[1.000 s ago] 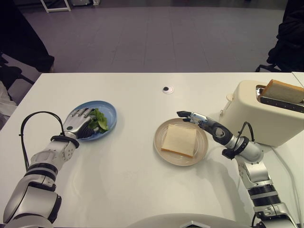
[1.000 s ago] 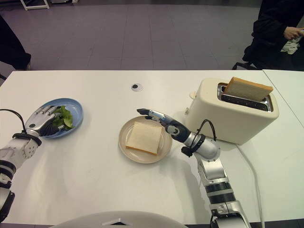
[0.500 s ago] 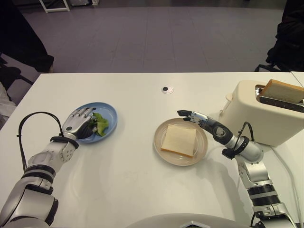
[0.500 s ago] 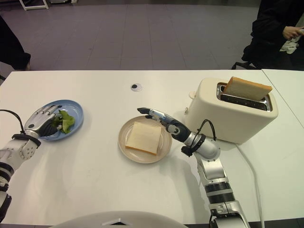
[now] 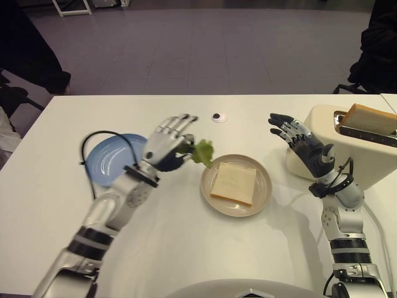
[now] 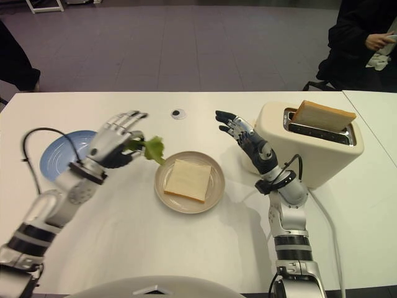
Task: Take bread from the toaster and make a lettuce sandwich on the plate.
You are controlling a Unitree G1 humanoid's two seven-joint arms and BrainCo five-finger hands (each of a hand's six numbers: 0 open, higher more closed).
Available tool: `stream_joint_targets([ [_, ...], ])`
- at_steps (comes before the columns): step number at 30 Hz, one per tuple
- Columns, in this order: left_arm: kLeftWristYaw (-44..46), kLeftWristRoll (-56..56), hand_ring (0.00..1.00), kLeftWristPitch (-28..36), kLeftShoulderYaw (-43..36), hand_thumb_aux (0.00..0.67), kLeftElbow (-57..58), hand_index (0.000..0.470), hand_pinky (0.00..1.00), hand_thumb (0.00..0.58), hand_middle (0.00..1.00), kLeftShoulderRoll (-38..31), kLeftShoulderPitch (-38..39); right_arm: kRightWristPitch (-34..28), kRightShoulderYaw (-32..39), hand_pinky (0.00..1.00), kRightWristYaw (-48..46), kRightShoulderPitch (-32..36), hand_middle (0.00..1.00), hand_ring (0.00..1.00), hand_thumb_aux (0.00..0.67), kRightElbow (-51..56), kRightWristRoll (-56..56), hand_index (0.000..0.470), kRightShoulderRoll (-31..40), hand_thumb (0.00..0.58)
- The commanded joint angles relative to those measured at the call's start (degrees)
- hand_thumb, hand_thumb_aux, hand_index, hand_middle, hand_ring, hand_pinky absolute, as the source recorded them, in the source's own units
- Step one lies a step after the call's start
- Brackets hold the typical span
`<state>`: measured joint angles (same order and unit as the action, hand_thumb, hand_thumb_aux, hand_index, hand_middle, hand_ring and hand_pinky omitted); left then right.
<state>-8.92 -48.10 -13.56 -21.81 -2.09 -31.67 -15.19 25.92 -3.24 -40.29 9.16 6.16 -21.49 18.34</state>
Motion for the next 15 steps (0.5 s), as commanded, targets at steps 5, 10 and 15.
stream_joint_targets([
  [5, 1.0, -5.0, 0.00, -0.5, -8.1, 0.670, 9.1, 0.470, 0.00, 0.580, 0.00, 9.3, -4.0, 0.7, 0.1, 0.00, -0.7, 1.7, 0.00, 0.00, 0.000, 1.8, 0.4, 0.000, -1.1, 0.000],
  [10, 3.3, -5.1, 0.00, -0.6, -8.9, 0.670, 10.5, 0.470, 0.00, 0.580, 0.00, 9.7, -3.0, 0.8, 0.8, 0.00, -1.3, 1.7, 0.00, 0.00, 0.000, 2.6, 0.9, 0.000, -1.5, 0.000],
  [15, 5.1, -5.1, 0.00, -0.1, -8.5, 0.339, 10.2, 0.238, 0.00, 0.438, 0.00, 8.2, -1.9, 1.0, 1.0, 0.00, -1.7, 1.7, 0.00, 0.00, 0.000, 3.2, 1.3, 0.000, -1.5, 0.000],
])
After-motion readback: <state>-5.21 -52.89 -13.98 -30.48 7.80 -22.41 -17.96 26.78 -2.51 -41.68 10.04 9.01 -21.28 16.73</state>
